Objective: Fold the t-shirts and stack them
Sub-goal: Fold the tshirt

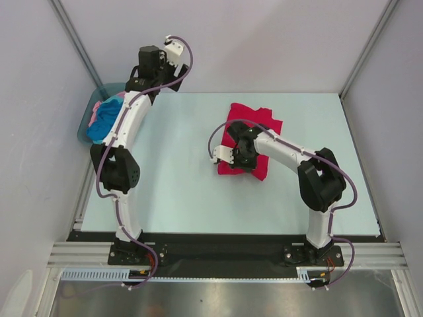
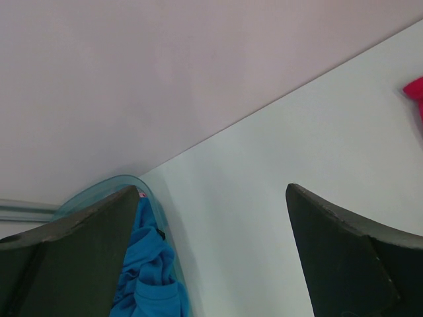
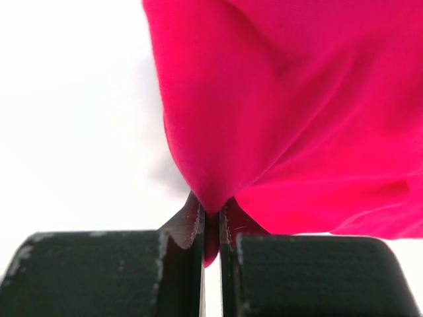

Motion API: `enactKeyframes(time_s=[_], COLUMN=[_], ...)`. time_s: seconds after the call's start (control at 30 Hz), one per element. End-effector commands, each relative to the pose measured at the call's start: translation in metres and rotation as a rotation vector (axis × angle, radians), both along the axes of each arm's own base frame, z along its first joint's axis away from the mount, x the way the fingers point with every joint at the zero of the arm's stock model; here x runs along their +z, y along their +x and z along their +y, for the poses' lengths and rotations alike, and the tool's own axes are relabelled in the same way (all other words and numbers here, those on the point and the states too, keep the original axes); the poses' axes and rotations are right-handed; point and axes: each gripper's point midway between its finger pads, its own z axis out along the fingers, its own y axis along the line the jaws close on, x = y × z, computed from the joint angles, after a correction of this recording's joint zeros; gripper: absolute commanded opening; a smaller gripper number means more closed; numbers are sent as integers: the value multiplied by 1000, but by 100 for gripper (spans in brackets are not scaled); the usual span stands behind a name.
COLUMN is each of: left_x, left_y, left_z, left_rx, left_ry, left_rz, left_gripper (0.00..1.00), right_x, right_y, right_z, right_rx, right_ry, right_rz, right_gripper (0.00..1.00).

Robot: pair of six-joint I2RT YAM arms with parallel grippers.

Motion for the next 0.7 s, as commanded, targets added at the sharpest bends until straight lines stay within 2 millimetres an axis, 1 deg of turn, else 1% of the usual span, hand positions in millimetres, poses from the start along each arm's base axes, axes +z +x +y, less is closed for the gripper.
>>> enactKeyframes(time_s=[0.0, 0.03, 0.07, 0.1, 0.17, 0.23, 0.27, 0.3, 0.37, 0.4, 0.43, 0.47, 0.5, 0.53, 0.57, 0.63, 0.67], left_x=[28, 33, 34, 38, 40, 43, 44, 47, 47, 49, 49, 46, 49, 49, 48, 46, 46], left_y=[10, 12, 13, 15, 16, 18, 19, 19, 20, 20, 21, 22, 22, 22, 23, 24, 25], left_z=[3, 3, 2, 3, 3, 3, 2, 2, 0, 0, 0, -1, -1, -1, -1, -1, -1], left_rx=[6, 6, 4, 7, 4, 5, 1, 0, -4, -4, -3, -5, -4, -4, -2, 0, 2], left_ry=[17, 16, 17, 15, 15, 14, 12, 9, 2, 0, -3, -3, -6, -7, -7, -8, -8], left_rz=[-80, -94, -97, -106, -114, -122, -126, -132, -132, -138, -137, -134, -141, -139, -139, -136, -136], left_gripper=[100, 100, 100, 100, 100, 100, 100, 100, 100, 100, 100, 100, 100, 100, 100, 100, 100], right_x=[41, 46, 50, 60, 69, 81, 85, 89, 97, 96, 97, 97, 90, 87, 83, 84, 86], right_y=[-50, -53, -56, -65, -75, -77, -85, -85, -88, -89, -87, -81, -71, -61, -39, -16, 10], right_z=[-10, -11, -13, -13, -18, -14, -18, -14, -14, -17, -17, -15, -17, -20, -20, -23, -25], right_rx=[130, 140, 168, 182, 210, 230, 238, 233, 268, 300, 296, 284, 251, 198, 170, 114, 79], right_ry=[35, 36, 36, 50, 48, 73, 64, 84, 98, 85, 83, 86, 56, 48, 35, 52, 57], right_rz=[195, 213, 229, 274, 326, 336, 376, 373, 343, 337, 331, 316, 308, 288, 209, 125, 21], right_gripper=[0, 0, 0, 0, 0, 0, 0, 0, 0, 0, 0, 0, 0, 0, 0, 0, 0])
